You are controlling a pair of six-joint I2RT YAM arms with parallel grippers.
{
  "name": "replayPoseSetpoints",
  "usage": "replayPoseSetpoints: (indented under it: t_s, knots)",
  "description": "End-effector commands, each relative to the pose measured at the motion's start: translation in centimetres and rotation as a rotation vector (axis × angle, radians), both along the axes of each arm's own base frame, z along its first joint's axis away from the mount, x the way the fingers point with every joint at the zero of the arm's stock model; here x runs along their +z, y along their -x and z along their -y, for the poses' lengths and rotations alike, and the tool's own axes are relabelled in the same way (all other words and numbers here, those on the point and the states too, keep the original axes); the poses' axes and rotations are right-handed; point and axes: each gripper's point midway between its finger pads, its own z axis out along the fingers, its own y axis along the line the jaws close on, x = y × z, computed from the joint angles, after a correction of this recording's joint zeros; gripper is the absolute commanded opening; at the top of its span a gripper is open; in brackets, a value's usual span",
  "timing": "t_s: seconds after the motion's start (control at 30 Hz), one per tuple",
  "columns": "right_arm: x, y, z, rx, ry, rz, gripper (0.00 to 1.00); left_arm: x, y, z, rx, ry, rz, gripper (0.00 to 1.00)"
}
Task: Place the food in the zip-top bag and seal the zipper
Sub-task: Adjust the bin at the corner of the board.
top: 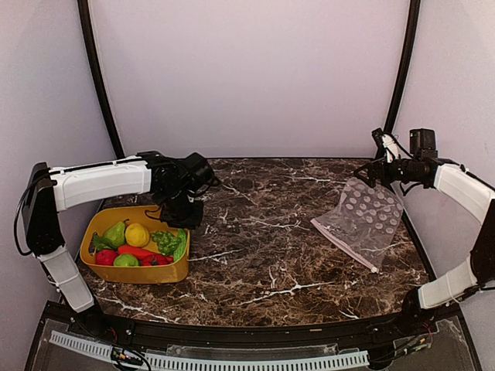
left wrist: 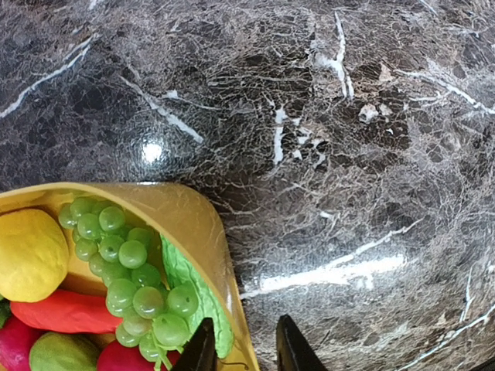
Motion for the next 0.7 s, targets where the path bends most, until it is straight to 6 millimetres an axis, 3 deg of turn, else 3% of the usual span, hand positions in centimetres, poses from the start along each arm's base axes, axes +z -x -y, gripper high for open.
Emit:
replayPoseSetpoints:
  t_s: [0.0, 0.23, 0.4, 0.53, 0.67]
  knots:
    - [0.1, 0.9, -0.6, 0.028, -0.006, 0.001, 0.99, 0.5, 0.0, 0.7, -0.015, 0.003, -0.017, 0.19]
    - [0.0, 0.7, -0.6, 0.026, -0.004, 0.001, 0.99, 1.1, -1.1, 4.3, -0.141, 0.029, 0.019, 0.09]
    - [0.0, 0.7, -0.4, 0.022, 0.001, 0.004, 0.99, 1.9, -0.8, 9.4, -0.351, 0.046, 0.064, 0.05]
    - [-0.2, 0.7, -0.5, 0.026, -0.001, 0.001, 0.99, 2.0, 0.6, 12.8, -0.530, 0.029, 0.092, 0.02]
    - [-0.3, 0.8, -0.6, 0.028, -0.004, -0.001, 0.99, 1.6, 3.7, 15.1, -0.728, -0.019, 0.088, 0.02]
